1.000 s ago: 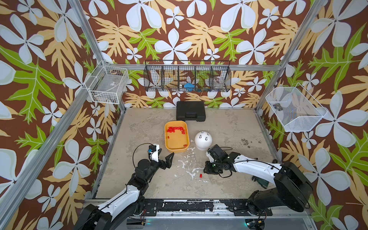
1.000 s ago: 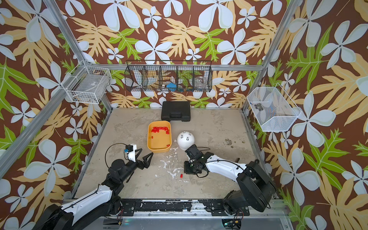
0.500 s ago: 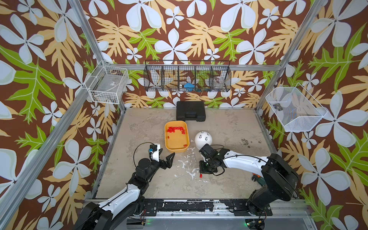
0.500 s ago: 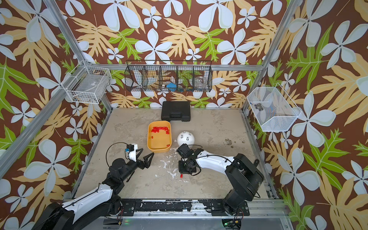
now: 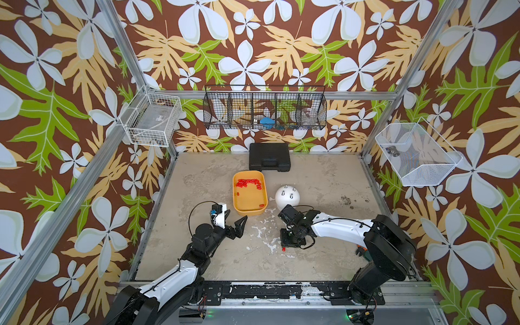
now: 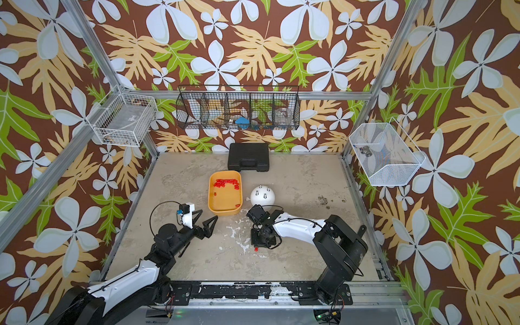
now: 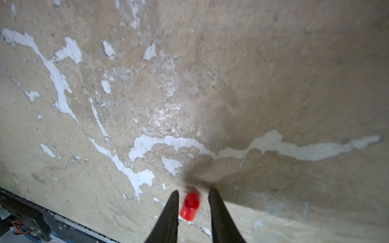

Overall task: Cover the protruding screws with screw protection sleeves
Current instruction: Pick up the screw protection sleeve from the center of the board.

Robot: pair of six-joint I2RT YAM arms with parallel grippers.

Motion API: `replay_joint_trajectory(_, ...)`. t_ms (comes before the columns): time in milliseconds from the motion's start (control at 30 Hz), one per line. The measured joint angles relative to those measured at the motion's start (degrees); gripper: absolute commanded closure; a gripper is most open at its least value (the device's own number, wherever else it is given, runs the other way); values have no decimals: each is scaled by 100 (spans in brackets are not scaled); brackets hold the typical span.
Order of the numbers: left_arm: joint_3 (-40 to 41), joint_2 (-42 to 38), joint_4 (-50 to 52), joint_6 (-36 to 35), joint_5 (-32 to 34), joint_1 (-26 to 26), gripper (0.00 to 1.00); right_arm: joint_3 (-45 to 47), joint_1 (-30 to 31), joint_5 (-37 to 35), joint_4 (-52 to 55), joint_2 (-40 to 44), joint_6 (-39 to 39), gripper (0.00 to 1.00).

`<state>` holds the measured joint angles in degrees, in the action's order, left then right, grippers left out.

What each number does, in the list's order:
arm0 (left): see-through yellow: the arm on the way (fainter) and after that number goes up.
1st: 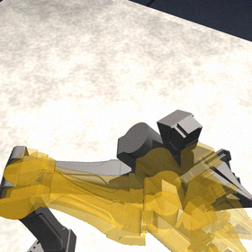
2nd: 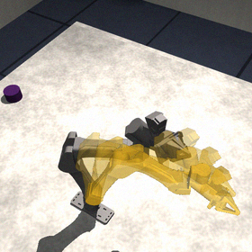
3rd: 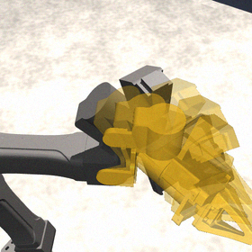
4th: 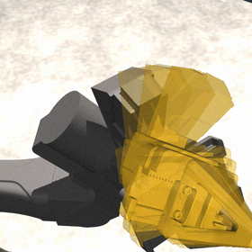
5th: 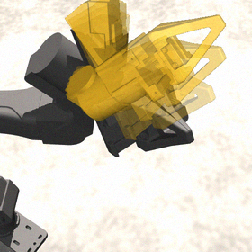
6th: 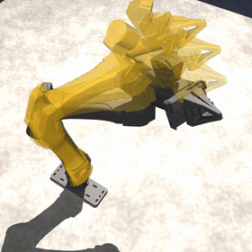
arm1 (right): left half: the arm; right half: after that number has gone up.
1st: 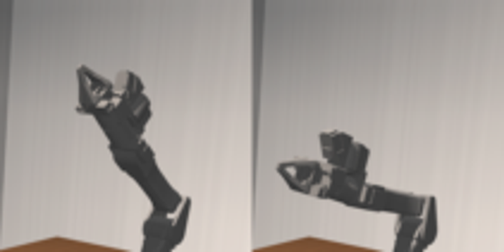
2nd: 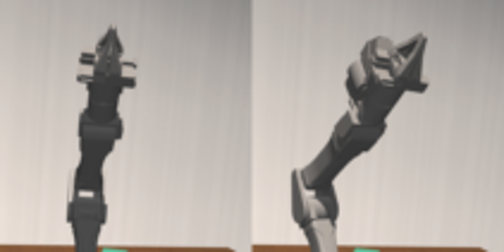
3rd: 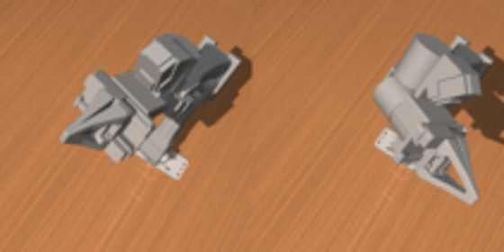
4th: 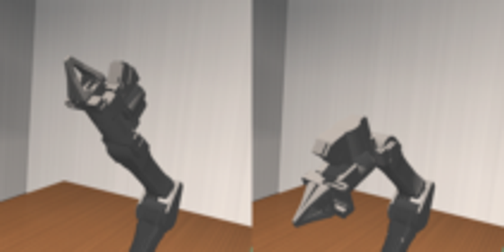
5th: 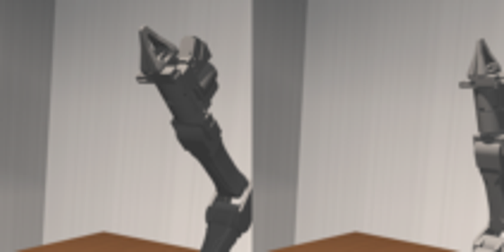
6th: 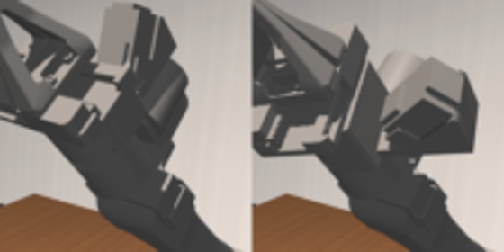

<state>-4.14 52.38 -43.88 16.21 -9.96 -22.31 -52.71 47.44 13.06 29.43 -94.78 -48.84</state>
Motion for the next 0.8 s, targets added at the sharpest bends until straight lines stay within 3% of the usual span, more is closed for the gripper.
replay_joint_trajectory(300, 0, -7, 0, 2, -4, 0, 2, -81, 92, -105, 44, -79, -22, 79)
replay_joint_trajectory(800, 0, -22, -2, 2, -61, 0, 2, -249, 278, -260, 212, -212, -13, 78)
